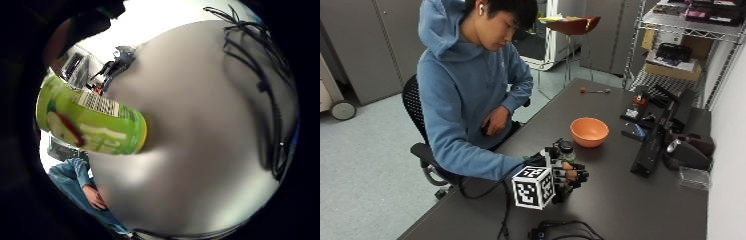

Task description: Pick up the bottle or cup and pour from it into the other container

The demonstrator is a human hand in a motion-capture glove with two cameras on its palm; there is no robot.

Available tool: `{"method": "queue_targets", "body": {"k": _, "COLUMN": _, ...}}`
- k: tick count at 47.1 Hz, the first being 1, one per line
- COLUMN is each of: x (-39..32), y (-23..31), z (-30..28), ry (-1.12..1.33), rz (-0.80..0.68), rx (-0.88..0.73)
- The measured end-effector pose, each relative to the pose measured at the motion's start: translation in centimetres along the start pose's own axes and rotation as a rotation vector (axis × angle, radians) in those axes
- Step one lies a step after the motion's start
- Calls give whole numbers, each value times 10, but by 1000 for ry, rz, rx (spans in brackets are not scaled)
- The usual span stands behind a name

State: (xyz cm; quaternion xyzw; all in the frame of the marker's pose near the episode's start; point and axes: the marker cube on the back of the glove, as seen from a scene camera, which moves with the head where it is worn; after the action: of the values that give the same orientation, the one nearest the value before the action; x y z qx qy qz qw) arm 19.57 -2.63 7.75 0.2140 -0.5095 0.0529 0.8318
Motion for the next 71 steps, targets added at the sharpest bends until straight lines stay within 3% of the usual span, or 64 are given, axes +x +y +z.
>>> {"method": "queue_targets", "body": {"k": 9, "x": -5, "y": -12, "z": 27, "ry": -116, "rz": 14, "rx": 82}}
{"method": "queue_targets", "body": {"k": 20, "x": -39, "y": -25, "z": 64, "ry": 47, "rz": -27, "rx": -77}}
{"method": "queue_targets", "body": {"k": 30, "x": -96, "y": -66, "z": 81, "ry": 368, "rz": -110, "rx": -191}}
{"method": "queue_targets", "body": {"k": 43, "x": -149, "y": -85, "z": 133, "ry": 944, "rz": -56, "rx": -635}}
{"method": "queue_targets", "body": {"k": 56, "x": -164, "y": -95, "z": 191, "ry": 1543, "rz": -30, "rx": -908}}
{"method": "queue_targets", "body": {"k": 71, "x": -165, "y": -94, "z": 228, "ry": 1680, "rz": -1, "rx": -1004}}
